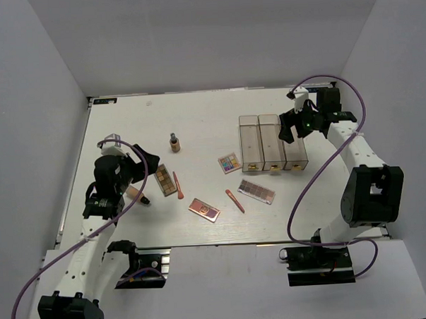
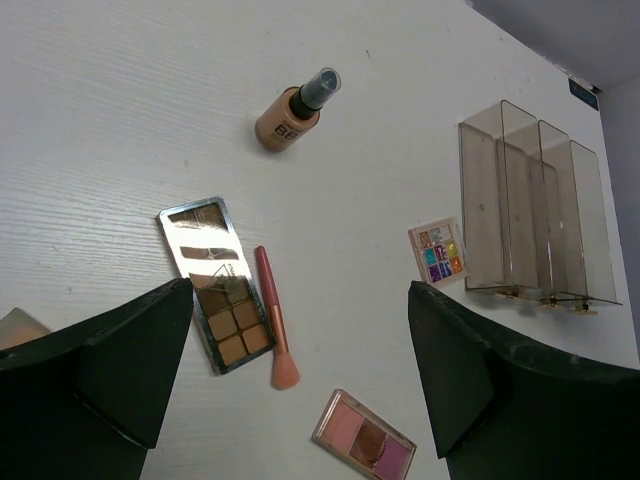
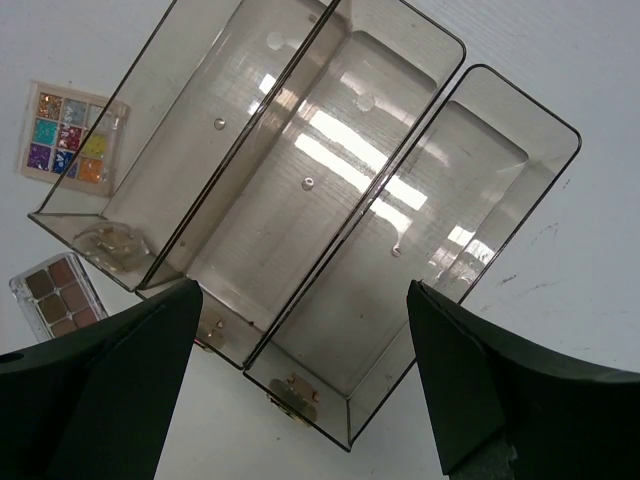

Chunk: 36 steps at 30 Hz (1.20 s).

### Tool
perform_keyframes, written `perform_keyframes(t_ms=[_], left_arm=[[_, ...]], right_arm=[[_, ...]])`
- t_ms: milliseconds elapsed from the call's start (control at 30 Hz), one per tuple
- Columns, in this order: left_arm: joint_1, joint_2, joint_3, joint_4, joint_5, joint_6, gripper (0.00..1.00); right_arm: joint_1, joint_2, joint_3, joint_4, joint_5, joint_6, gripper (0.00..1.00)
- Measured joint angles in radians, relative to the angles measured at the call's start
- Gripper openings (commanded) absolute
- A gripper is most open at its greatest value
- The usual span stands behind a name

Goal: Organize the makeup

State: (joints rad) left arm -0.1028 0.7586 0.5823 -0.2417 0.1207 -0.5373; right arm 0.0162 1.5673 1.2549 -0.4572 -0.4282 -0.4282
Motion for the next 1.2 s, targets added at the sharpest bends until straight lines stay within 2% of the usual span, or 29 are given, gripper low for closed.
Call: perform_keyframes(t_ms=[400, 533, 633, 667, 733, 767, 867, 933, 1000, 1067, 1100, 1133, 1200], left_arm=[[0.000, 0.029, 0.000, 0.010, 0.004, 0.000, 0.98], [0.000, 0.037, 0.000, 0.010, 0.004, -0.003, 0.94], [0.000, 0.045, 0.000, 0.007, 0.003, -0.008, 0.82], [0.000, 0.051, 0.000, 0.006, 0.002, -0.010, 0.70], [0.000, 0.067, 0.000, 0.002, -0.002, -0.015, 0.56], [0.000, 0.078, 0.000, -0.002, -0.003, -0.014, 0.44], [0.000, 0.109, 0.000, -0.008, -0.005, -0.013, 0.34], [0.000, 0.132, 0.000, -0.008, -0.003, -0.011, 0.36], [0.000, 0.159, 0.002, -0.005, 0.001, -0.003, 0.58], [0.000, 0.192, 0.006, -0.004, 0.010, -0.002, 0.79], [0.000, 0.211, 0.009, -0.002, 0.014, 0.002, 0.82], [0.000, 0.230, 0.014, -0.002, 0.019, 0.005, 0.83], [-0.002, 0.272, 0.029, 0.001, 0.023, 0.007, 0.84]], right_arm=[[0.000, 0.003, 0.026, -0.061, -0.077, -0.133, 0.89], [0.007, 0.003, 0.029, -0.085, -0.112, -0.183, 0.89], [0.019, 0.003, 0.048, -0.107, -0.124, -0.214, 0.89], [0.023, 0.003, 0.053, -0.113, -0.126, -0.226, 0.89], [0.032, 0.002, 0.056, -0.122, -0.133, -0.246, 0.89], [0.037, 0.002, 0.056, -0.129, -0.140, -0.263, 0.89], [0.051, 0.000, 0.055, -0.148, -0.175, -0.298, 0.89], [0.064, -0.002, 0.054, -0.154, -0.211, -0.314, 0.89], [0.079, -0.002, 0.054, -0.156, -0.238, -0.320, 0.85], [0.103, -0.001, 0.055, -0.159, -0.261, -0.317, 0.75], [0.116, 0.000, 0.056, -0.159, -0.271, -0.311, 0.69], [0.129, 0.003, 0.058, -0.158, -0.280, -0.306, 0.52], [0.157, 0.013, 0.062, -0.147, -0.289, -0.282, 0.37]])
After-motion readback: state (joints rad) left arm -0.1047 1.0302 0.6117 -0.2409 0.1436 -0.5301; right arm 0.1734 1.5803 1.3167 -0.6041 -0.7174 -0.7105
